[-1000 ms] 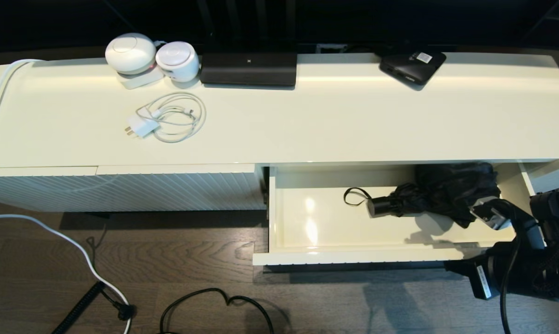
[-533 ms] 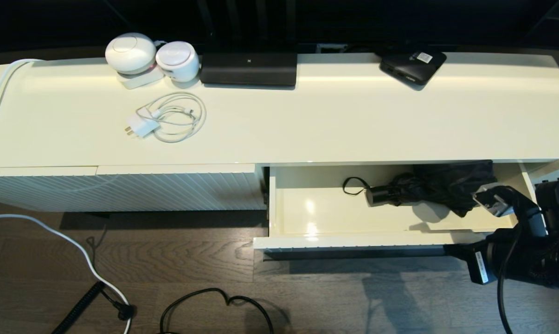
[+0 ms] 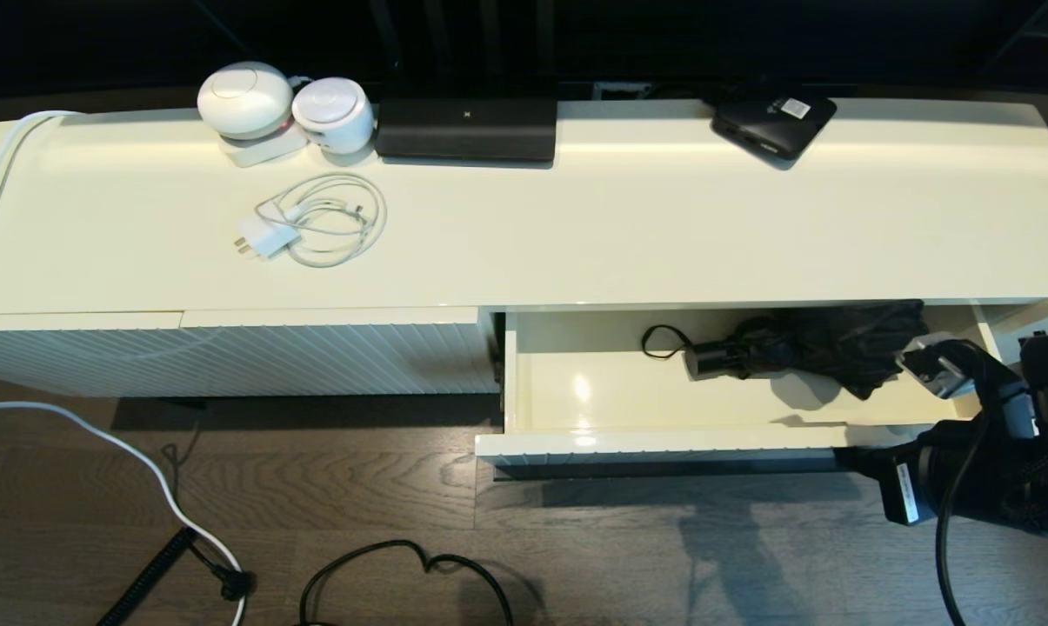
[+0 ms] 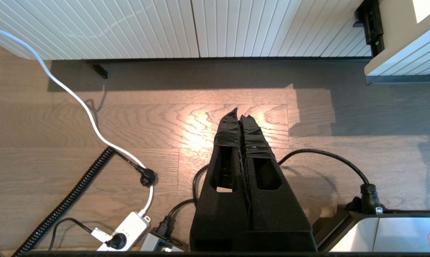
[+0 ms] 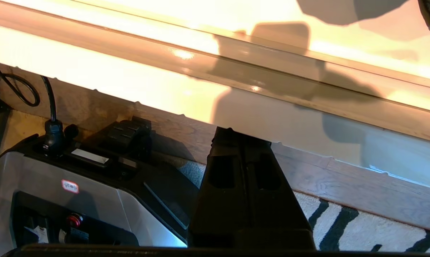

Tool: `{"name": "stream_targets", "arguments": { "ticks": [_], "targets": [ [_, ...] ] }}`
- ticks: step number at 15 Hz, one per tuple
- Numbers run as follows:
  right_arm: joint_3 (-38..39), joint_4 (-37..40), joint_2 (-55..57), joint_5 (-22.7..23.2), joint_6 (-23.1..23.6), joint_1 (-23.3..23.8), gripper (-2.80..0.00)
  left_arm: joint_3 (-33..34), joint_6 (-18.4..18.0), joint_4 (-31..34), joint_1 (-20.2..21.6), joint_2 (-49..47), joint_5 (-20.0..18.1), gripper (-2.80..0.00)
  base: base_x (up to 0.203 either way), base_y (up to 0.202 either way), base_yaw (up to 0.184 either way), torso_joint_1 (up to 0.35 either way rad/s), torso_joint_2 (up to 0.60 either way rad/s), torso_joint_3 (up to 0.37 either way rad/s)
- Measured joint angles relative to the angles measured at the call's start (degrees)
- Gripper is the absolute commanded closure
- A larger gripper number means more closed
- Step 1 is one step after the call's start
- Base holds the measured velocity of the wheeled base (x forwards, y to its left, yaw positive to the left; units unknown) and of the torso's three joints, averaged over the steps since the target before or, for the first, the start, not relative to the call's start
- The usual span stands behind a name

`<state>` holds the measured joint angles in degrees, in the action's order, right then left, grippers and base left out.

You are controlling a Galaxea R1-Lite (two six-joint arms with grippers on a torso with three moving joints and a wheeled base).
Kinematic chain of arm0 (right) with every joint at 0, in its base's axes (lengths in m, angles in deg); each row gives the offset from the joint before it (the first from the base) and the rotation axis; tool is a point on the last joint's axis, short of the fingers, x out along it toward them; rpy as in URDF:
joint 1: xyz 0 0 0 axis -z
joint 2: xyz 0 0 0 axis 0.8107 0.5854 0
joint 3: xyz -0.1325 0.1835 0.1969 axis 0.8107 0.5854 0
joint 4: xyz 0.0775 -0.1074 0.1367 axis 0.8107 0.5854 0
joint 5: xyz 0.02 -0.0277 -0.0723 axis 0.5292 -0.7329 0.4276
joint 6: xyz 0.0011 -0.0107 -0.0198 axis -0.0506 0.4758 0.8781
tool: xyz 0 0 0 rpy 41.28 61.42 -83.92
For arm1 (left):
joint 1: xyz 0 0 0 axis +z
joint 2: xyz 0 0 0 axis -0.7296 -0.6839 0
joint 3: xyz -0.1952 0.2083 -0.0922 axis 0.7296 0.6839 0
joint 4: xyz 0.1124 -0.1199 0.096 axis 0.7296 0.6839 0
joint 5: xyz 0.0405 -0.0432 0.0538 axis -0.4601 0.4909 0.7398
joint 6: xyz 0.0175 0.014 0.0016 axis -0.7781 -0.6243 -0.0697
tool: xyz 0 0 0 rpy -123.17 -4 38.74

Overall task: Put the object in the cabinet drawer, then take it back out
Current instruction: Close the drawer

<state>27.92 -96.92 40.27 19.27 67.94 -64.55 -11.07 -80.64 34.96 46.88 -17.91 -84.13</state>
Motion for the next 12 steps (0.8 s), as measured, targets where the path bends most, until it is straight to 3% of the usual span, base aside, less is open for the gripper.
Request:
{"name": "stream_targets", "arguments": {
  "ticks": [12],
  "targets": [
    [0.06, -11.33, 3.31, -2.37, -0.52, 0.73, 0.00, 0.00, 0.04, 0.00, 0.02, 0.00, -0.02, 0.00, 0.000, 0.000, 0.000, 0.000, 0.00, 0.000]
  ]
}}
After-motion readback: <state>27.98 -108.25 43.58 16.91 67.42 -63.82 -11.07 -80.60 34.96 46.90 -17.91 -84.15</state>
